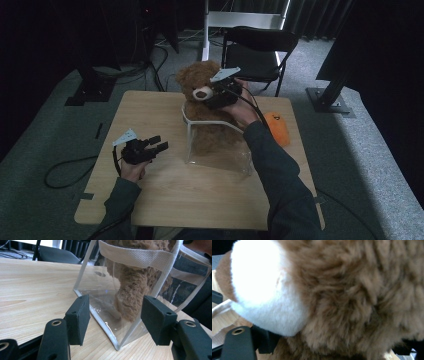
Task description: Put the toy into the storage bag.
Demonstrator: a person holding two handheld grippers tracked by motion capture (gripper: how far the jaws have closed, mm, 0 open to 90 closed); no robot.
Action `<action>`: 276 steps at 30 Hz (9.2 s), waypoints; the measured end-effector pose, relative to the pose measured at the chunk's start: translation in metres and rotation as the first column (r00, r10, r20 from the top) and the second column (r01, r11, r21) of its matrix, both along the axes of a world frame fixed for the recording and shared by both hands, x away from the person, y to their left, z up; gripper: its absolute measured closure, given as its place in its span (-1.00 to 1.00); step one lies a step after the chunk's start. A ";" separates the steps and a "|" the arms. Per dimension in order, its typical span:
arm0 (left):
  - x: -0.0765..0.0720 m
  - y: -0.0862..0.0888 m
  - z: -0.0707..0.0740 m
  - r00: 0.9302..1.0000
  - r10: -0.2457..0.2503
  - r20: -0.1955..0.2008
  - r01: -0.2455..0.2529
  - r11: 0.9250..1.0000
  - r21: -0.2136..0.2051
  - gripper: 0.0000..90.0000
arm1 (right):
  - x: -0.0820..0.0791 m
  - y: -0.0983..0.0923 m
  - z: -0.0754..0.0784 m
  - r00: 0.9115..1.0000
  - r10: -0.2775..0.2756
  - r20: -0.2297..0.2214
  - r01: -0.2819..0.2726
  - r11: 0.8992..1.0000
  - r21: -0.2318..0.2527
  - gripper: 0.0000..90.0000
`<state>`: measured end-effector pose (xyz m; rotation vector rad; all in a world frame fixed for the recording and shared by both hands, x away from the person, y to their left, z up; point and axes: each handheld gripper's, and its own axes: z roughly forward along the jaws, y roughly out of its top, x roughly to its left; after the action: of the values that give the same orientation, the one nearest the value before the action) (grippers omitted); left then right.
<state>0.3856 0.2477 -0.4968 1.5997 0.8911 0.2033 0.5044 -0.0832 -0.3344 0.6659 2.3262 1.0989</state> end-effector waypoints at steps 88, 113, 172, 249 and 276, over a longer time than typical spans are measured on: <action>-0.002 0.002 -0.002 1.000 0.008 -0.004 -0.008 1.000 -0.003 -0.09 | -0.008 -0.029 0.000 0.994 0.039 -0.100 -0.056 0.984 -0.170 -0.77; -0.001 -0.001 -0.004 1.000 0.001 -0.008 -0.001 1.000 0.006 -0.09 | 0.001 -0.027 0.010 0.989 0.002 -0.147 0.015 0.993 0.117 -0.72; -0.001 0.000 -0.006 1.000 0.013 -0.009 -0.013 1.000 0.018 -0.10 | -0.025 -0.027 0.003 0.992 0.047 -0.119 -0.054 0.997 -0.056 -0.32; 0.008 0.000 -0.034 0.992 0.110 -0.060 -0.096 0.975 0.202 -0.12 | -0.075 -0.161 -0.008 0.964 -0.261 -0.044 0.264 0.939 0.221 0.02; 0.009 -0.001 -0.037 0.991 0.114 -0.071 -0.097 0.972 0.214 -0.13 | -0.068 -0.173 -0.065 0.908 -0.417 -0.045 0.419 0.901 0.109 -0.16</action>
<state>0.3946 0.2469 -0.5334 1.7674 1.0479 0.3169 0.4364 -0.2563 -0.3994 1.1632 2.0085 1.0293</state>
